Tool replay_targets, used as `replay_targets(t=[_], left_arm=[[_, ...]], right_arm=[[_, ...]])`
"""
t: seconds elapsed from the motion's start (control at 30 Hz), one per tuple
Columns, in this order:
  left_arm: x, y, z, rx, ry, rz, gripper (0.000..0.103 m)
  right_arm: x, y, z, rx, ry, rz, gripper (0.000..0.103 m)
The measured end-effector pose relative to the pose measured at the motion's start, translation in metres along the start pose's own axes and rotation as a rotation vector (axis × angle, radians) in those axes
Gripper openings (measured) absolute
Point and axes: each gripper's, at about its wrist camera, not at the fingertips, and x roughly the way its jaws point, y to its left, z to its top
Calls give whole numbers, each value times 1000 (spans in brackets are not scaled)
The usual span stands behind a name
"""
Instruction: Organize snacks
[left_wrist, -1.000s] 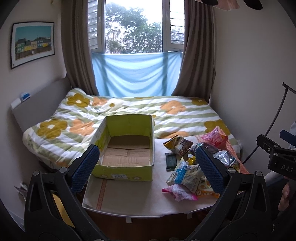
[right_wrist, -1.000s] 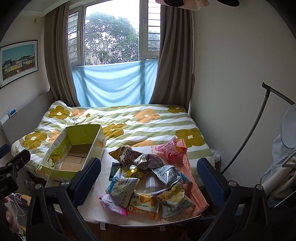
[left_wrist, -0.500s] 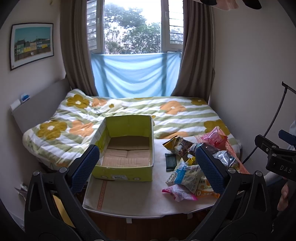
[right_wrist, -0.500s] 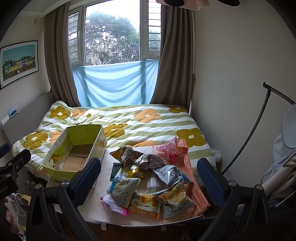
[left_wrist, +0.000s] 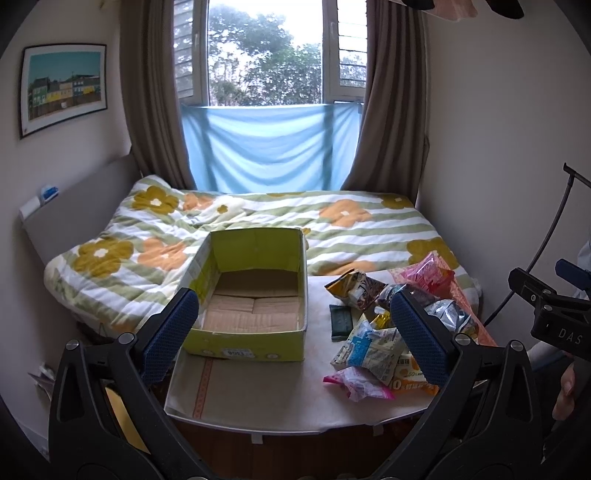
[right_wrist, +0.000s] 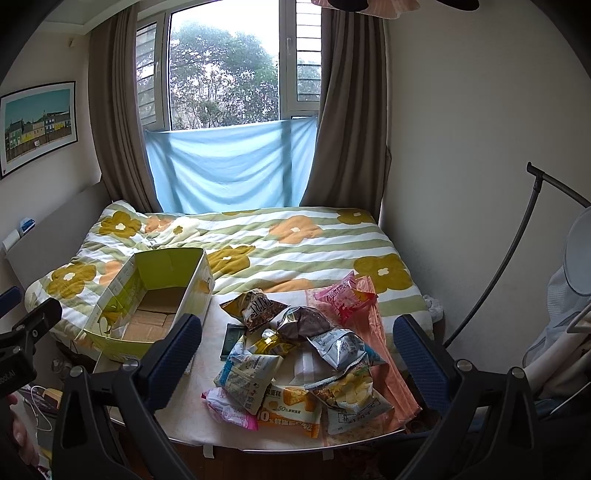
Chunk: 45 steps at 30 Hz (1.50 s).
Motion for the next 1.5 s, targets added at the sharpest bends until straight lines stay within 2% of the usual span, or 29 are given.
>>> replay_targets(t=[0.47,0.67,0.83,0.93,1.07,1.27,1.5], left_arm=[[0,2,-1,-2,1,-2,103],[5,2,-5,2,17,-18,103],[29,0,-8,33,87,-76,103],[49,-7,-15,65,127,-141,103],[83,-22,-31,118,195,-216,103],[138,-55,-53,162,314,-290,103],[196,-97,-80,222,436,-302,103]], right_arm=[[2,9,-4,2,7,0,103],[5,-3,-5,9,-1,-18,103],[9,-14,-11,35,29,-35,103],[18,-28,-15,51,59,-56,103],[35,-42,-35,80,111,-66,103],[66,-67,-63,120,202,-61,103],[114,-92,-83,101,279,-11,103]])
